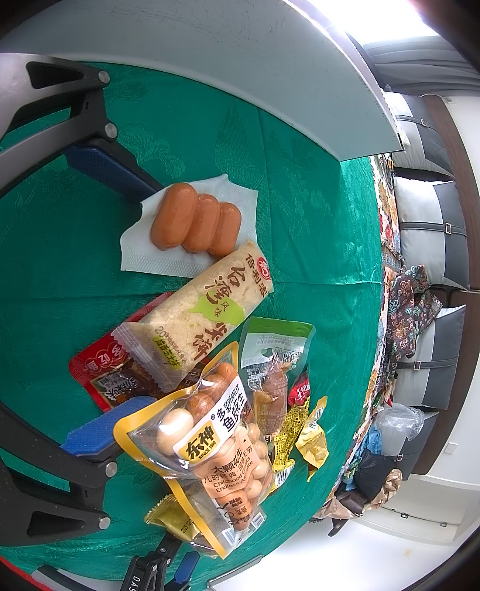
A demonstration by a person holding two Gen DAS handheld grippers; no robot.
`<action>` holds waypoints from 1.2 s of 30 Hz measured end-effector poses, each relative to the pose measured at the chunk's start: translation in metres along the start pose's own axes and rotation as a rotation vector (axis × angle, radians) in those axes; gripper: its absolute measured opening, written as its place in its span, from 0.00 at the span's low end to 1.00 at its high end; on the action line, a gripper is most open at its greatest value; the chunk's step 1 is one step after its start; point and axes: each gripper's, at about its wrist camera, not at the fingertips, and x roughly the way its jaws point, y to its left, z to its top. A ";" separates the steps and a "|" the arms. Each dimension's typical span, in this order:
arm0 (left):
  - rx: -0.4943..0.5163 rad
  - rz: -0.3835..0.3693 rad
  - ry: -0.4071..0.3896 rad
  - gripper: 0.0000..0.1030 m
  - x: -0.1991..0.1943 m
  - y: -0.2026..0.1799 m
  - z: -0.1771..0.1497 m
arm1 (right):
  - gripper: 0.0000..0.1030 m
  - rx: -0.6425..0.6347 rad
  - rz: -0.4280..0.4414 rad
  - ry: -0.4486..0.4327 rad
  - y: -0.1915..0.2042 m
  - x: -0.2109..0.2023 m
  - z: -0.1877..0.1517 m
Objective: Organize snacks
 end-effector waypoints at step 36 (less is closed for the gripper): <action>-0.169 0.033 0.237 0.67 0.014 0.017 0.076 | 0.97 0.006 -0.005 0.001 0.003 0.000 -0.002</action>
